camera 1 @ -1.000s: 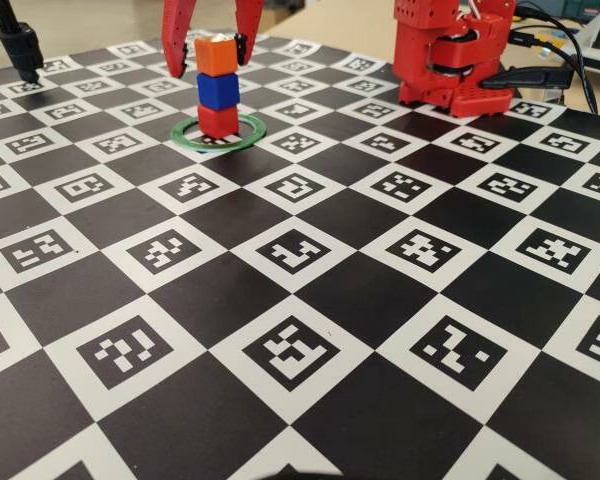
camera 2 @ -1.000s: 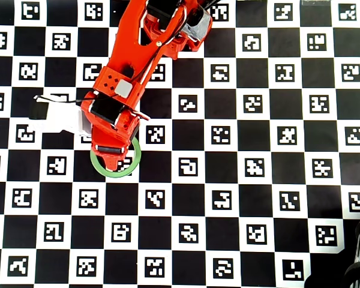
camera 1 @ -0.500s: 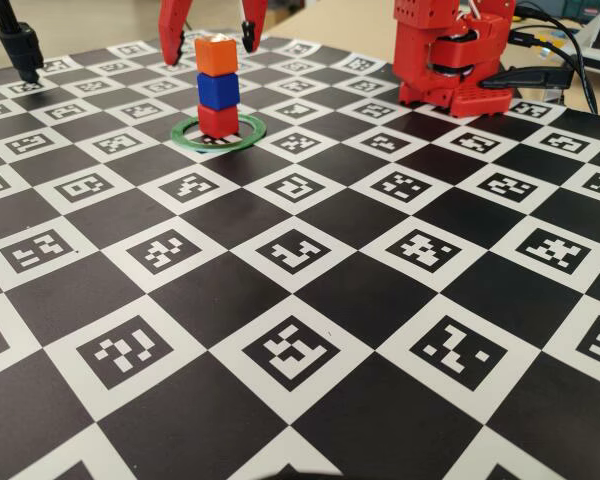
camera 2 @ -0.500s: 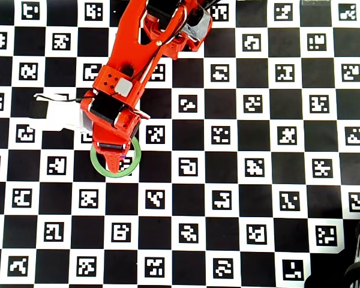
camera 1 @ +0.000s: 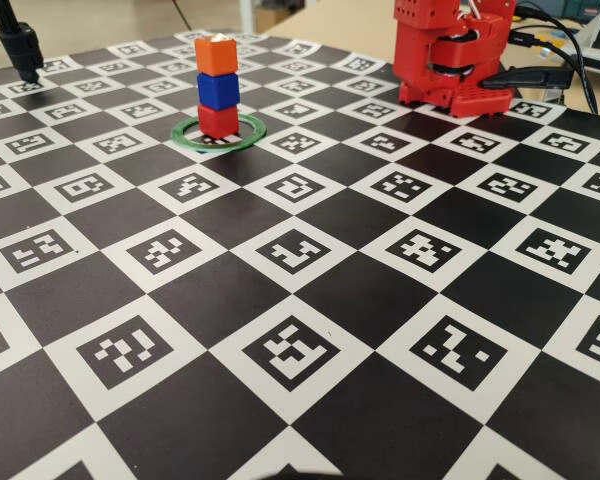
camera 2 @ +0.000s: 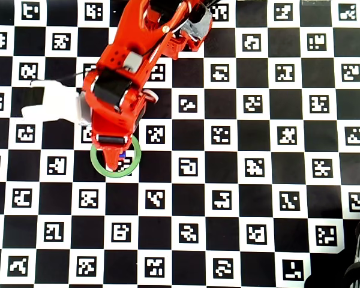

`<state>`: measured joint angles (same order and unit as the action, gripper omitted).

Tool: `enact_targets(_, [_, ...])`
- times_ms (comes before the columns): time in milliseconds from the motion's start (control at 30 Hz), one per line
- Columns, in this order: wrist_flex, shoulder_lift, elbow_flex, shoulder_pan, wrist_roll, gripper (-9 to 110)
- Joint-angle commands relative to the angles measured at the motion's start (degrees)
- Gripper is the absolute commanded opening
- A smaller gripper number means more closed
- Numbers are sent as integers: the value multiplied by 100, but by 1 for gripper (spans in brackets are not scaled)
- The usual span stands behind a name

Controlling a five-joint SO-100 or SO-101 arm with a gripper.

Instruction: Grab the red cube then put it in the green circle then put the blue cube on top and finally the orange cube on top

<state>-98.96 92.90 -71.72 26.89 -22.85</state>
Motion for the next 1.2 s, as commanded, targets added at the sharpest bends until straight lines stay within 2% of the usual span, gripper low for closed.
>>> enact_targets(0, [-9,1002,-79,-193,158,12])
enact_targets(100, [308,1503,-624,-404,220,6])
enact_targets(233, [853,2145,-1424,-703,272,3])
enact_targets(467, [1327,2839,-2408,-1257,-167,-5])
enact_targets(600, [1881,3463,-3252,-1521,-483,-5])
enact_targets(800, [2663,4562,-4518,-1942,-1160,-5])
enact_targets(1167, [4096,6196,-7189,-2391,-3076,-5])
